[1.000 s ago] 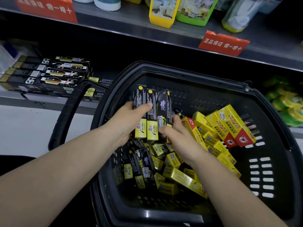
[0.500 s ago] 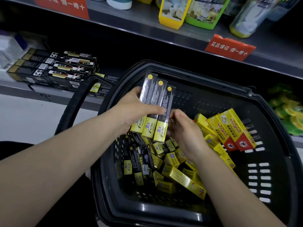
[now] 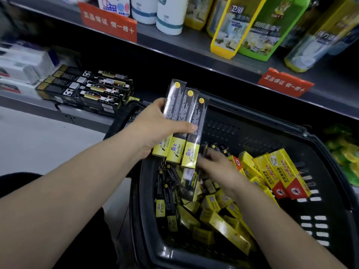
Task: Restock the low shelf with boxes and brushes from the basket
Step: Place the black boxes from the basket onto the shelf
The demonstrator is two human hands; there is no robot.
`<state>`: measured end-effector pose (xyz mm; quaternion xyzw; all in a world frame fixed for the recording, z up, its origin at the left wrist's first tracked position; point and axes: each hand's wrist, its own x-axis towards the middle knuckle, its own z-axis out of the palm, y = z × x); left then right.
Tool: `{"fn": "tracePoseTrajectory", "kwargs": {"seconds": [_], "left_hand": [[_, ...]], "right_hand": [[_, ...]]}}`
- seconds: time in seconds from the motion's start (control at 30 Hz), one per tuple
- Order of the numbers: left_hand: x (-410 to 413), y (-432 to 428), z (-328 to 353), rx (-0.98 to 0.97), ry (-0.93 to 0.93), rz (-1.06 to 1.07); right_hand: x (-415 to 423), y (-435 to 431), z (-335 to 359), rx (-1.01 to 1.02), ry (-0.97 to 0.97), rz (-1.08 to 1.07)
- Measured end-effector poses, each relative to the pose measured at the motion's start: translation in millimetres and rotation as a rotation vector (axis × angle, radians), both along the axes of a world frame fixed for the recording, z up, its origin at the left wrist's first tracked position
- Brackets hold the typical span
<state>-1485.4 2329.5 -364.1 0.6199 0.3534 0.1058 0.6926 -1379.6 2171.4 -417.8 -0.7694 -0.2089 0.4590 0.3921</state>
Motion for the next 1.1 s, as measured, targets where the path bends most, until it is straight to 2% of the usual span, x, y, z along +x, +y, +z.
{"fn": "tracePoseTrajectory", "kwargs": {"seconds": [0.07, 0.13, 0.23, 0.33, 0.43, 0.63, 0.77, 0.9, 1.1], "left_hand": [[-8.5, 10.6, 5.7, 0.005, 0.003, 0.028], [-18.4, 23.7, 9.9, 0.018, 0.034, 0.062], [-34.9, 44.6, 18.9, 0.070, 0.118, 0.107], [-53.2, 66.3, 22.5, 0.055, 0.162, 0.176], [-68.0, 87.6, 20.5, 0.027, 0.120, 0.259], [-81.6, 108.1, 2.8, -0.115, 0.089, 0.466], [-86.4, 117.3, -3.5, -0.238, -0.004, 0.581], [-84.0, 132.6, -8.7, 0.037, 0.054, 0.644], [-76.1, 149.3, -30.7, 0.109, 0.090, 0.574]], "right_hand": [[10.1, 15.7, 30.5, 0.175, 0.142, -0.107], [14.9, 38.2, 53.5, 0.233, 0.111, -0.100], [12.7, 79.0, 73.7, 0.216, 0.007, -0.070], [6.3, 120.9, 80.6, 0.196, 0.101, -0.065], [-0.5, 158.9, 81.4, 0.187, 0.213, -0.039], [-6.7, 223.1, 54.9, 0.069, 0.191, -0.154], [7.6, 250.7, 35.7, -0.002, 0.157, -0.230], [37.2, 261.2, 13.5, -0.095, 0.133, -0.353], [67.0, 284.9, -11.7, -0.188, 0.064, -0.431]]}}
